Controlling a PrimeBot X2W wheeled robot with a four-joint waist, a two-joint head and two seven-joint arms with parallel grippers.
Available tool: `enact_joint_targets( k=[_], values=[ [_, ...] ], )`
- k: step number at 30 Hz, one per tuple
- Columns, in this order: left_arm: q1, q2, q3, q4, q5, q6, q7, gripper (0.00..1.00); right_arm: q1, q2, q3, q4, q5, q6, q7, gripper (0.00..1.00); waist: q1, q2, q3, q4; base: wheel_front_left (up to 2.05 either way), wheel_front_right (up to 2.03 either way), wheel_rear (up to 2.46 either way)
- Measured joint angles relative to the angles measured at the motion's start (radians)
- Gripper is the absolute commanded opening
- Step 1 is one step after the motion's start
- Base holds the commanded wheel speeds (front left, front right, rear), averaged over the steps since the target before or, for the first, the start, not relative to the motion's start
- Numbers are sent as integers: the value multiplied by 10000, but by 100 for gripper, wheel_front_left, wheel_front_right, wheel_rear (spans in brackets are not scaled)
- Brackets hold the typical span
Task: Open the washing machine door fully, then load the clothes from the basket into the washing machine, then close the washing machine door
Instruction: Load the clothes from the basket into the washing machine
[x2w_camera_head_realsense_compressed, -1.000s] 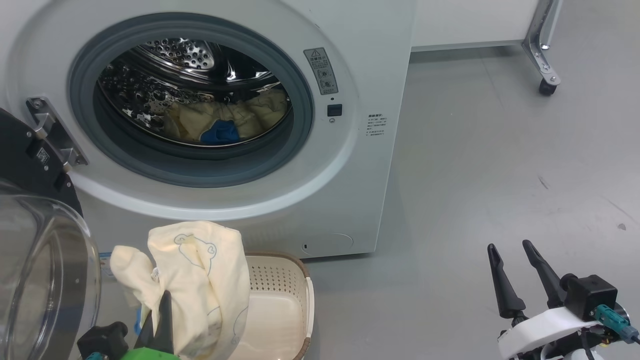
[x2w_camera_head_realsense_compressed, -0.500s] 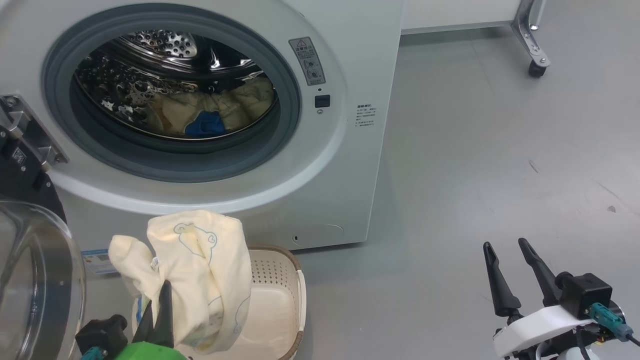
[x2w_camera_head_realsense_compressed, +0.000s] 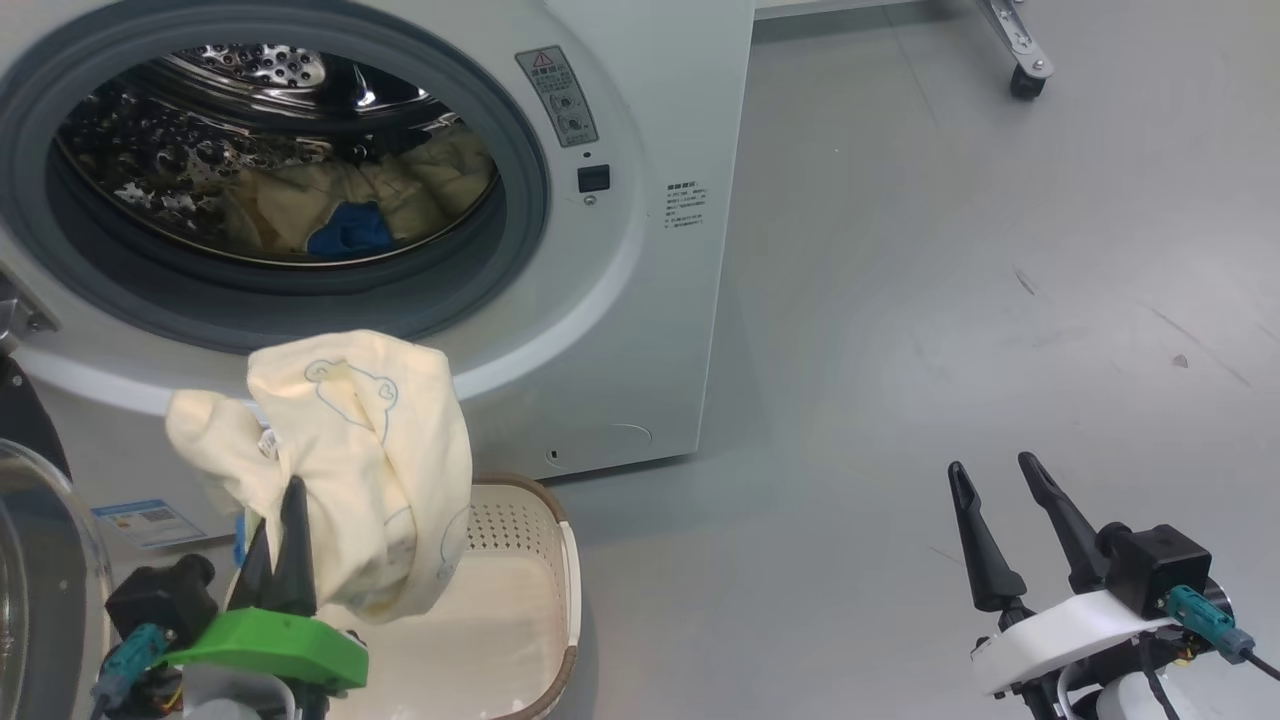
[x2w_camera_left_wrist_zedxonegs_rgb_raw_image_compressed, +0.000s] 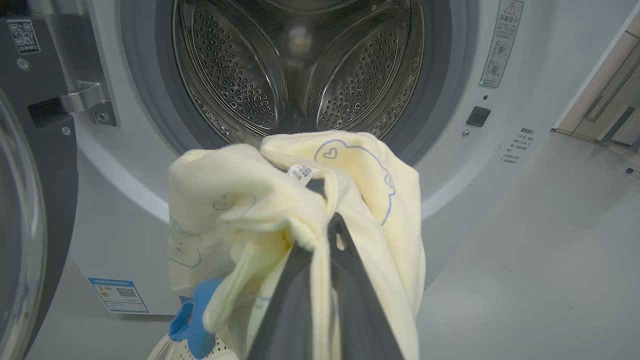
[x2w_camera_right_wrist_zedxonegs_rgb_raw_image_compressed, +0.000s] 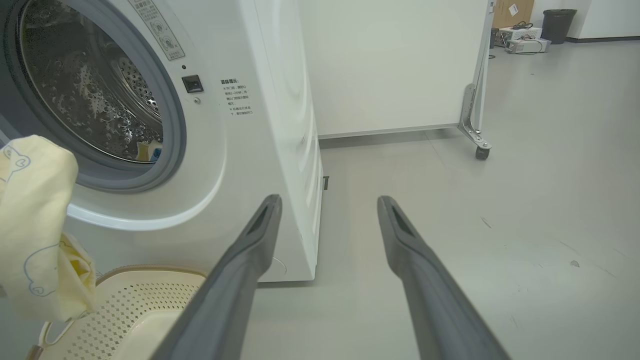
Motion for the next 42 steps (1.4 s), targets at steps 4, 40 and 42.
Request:
enact_joint_targets(
  k=[4,40,42],
  values=[
    [-517,180,182,-2,36,33,2,0,-136,31,-8,-90,0,0,0,100,0,0,232,-197,0,0,0],
    [-7419,1789,978,1933,1093,94,754,0,-1967,274,913,-280,77,0,0,100,1,0,3544,-1677,0,0,0],
    [-7717,1879,976,2042,1179,67,702,0,-2057,284,999,-280,77,0,0,100,1,0,3709,-1740,0,0,0]
  ],
)
